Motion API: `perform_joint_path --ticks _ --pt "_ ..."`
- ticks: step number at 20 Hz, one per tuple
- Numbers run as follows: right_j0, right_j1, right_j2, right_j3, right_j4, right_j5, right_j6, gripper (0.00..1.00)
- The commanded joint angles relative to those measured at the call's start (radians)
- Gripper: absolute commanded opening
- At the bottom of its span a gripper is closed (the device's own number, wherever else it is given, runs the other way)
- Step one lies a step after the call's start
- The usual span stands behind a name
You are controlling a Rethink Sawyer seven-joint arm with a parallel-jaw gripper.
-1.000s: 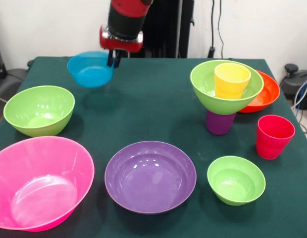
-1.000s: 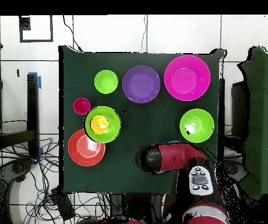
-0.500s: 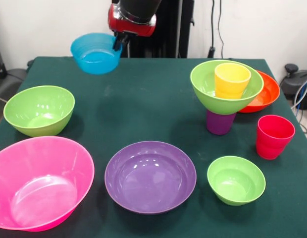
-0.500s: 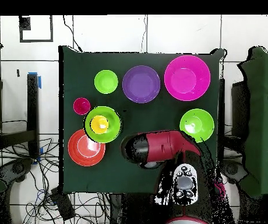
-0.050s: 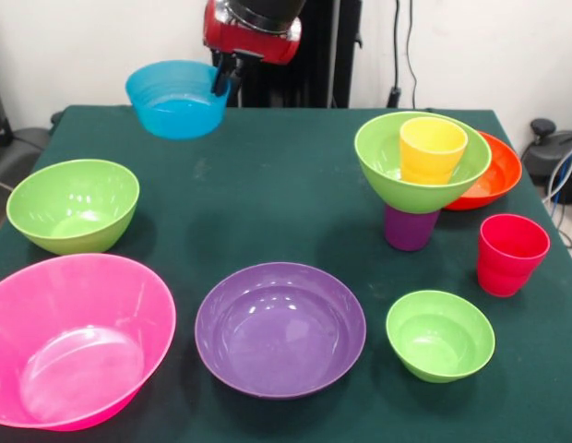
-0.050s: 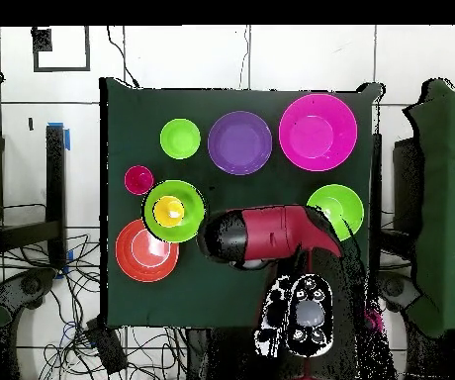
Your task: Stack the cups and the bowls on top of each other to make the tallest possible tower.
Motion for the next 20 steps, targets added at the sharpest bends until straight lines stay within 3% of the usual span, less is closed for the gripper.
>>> perform_joint_path --ticks 1,11,20 --pt "0.027 -0.015 0.129 -0.072 0.073 0.068 0.034 0.00" --pt "0.090 -0.065 0.115 -0.111 0.158 0.168 0.063 0.00" --pt "0.173 -0.064 0.083 -0.131 0.208 0.244 0.126 0.00"
